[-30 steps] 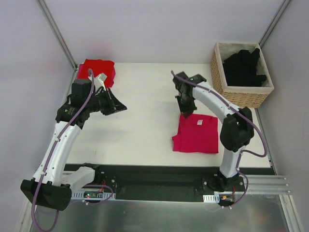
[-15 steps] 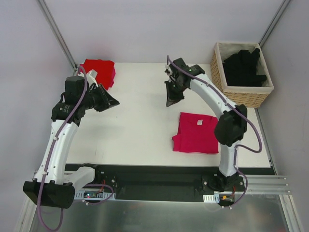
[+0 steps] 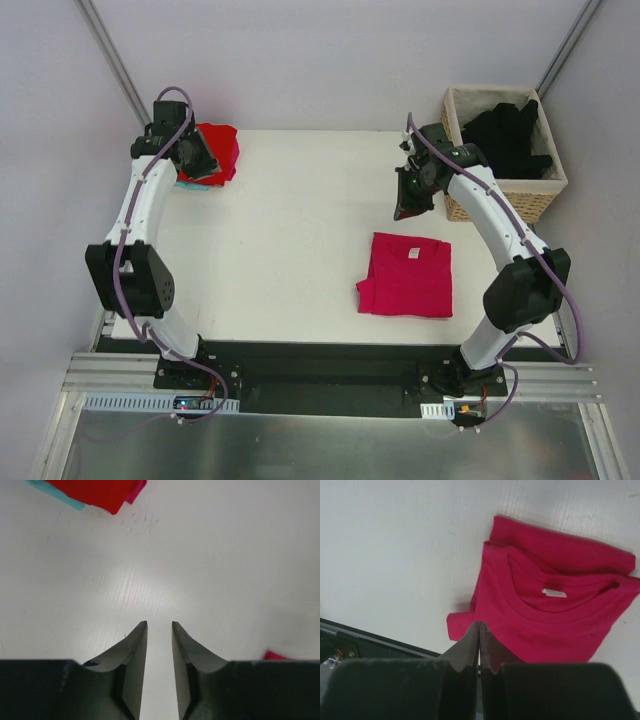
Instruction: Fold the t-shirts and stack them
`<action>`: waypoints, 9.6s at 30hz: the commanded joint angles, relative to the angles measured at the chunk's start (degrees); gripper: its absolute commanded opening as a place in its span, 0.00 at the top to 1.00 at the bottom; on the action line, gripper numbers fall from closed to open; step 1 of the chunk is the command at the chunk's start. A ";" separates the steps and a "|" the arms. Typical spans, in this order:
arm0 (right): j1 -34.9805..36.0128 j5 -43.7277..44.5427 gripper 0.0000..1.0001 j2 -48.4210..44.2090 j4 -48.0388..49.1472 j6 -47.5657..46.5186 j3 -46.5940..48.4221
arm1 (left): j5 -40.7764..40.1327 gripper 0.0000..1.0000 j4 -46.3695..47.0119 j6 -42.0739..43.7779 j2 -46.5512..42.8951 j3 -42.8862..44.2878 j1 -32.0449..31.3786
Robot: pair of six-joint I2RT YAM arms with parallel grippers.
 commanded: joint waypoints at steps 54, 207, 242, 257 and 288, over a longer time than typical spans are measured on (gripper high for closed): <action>-5.88 -0.70 0.99 7.14 -12.70 -8.71 3.55 | -9.33 0.83 12.25 -30.93 36.30 11.89 10.28; -1.04 -5.80 0.99 20.68 -20.35 -9.06 18.93 | 1.83 0.72 19.63 -29.08 36.39 3.89 11.42; -1.22 -7.73 0.99 21.20 -19.04 -8.27 18.76 | 6.57 1.00 17.26 -24.86 31.82 -6.12 3.35; -0.78 -8.17 0.99 16.81 -14.99 -6.87 11.73 | 11.23 1.00 16.03 -25.57 25.23 -13.50 -13.97; 10.82 -5.53 0.99 10.74 -5.24 1.48 2.32 | 14.22 1.00 14.80 -28.55 2.47 -37.68 -35.77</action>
